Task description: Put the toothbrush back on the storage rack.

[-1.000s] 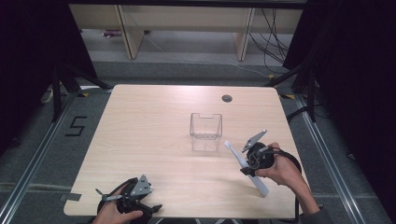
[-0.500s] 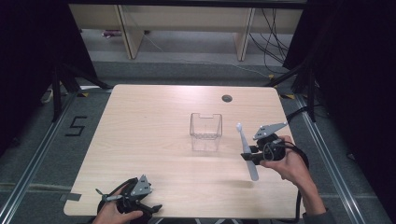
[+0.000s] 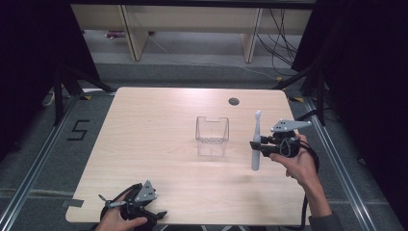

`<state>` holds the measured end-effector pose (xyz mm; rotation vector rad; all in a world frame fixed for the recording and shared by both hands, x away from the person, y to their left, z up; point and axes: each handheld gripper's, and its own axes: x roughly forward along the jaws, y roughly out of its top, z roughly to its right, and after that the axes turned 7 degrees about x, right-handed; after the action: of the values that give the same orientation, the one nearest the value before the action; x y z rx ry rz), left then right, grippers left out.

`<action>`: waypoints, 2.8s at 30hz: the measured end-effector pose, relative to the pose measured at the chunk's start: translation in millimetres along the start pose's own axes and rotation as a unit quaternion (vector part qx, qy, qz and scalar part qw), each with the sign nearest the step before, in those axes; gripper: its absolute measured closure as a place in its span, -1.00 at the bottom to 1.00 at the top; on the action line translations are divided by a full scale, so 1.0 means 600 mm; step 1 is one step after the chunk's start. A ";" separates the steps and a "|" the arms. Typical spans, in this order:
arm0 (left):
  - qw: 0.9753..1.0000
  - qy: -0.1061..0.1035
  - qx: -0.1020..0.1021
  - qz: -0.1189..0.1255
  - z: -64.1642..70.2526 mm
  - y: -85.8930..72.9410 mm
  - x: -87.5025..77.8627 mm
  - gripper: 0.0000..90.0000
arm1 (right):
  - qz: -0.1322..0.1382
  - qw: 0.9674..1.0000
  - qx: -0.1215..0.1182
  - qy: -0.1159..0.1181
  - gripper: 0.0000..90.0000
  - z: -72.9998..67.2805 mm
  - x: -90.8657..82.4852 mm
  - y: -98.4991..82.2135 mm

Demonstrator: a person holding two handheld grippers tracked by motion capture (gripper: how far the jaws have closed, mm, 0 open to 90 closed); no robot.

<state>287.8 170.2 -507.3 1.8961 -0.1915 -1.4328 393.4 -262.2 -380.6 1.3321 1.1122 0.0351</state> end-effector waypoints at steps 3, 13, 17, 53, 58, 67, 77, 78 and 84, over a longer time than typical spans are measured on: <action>1.000 -0.002 0.002 -0.001 -0.001 0.000 0.000 -0.65 | 0.017 1.000 -0.001 -0.007 0.46 0.003 0.001 0.003; 1.000 0.001 0.000 0.001 0.000 0.000 -0.001 -0.65 | 0.050 0.999 0.002 0.001 0.46 0.005 0.013 0.013; 1.000 0.002 0.000 0.001 -0.001 0.000 -0.001 -0.65 | 0.055 0.998 0.010 -0.002 0.46 0.004 0.016 0.019; 1.000 -0.002 0.002 -0.001 -0.001 0.000 0.000 -0.65 | 0.118 0.993 0.002 0.014 0.46 0.005 0.006 0.060; 1.000 -0.001 0.002 -0.001 0.000 0.000 0.000 -0.65 | 0.127 0.992 -0.005 0.013 0.46 0.005 0.001 0.068; 1.000 0.000 0.002 -0.001 0.000 0.000 0.000 -0.65 | 0.125 0.992 -0.005 0.016 0.46 -0.002 -0.002 0.083; 1.000 0.000 0.002 0.000 0.000 0.000 0.000 -0.65 | 0.127 0.992 -0.009 0.021 0.46 -0.010 -0.001 0.101; 1.000 -0.001 0.002 0.000 0.000 0.000 -0.001 -0.65 | 0.127 0.992 -0.009 0.021 0.46 -0.010 -0.001 0.101; 1.000 -0.005 0.003 -0.004 -0.001 0.000 0.000 -0.65 | 0.134 0.991 -0.011 0.027 0.46 -0.016 0.004 0.111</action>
<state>288.3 170.5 -506.9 1.8970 -0.1936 -1.4481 425.2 -232.8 -328.8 1.4602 0.9684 0.2801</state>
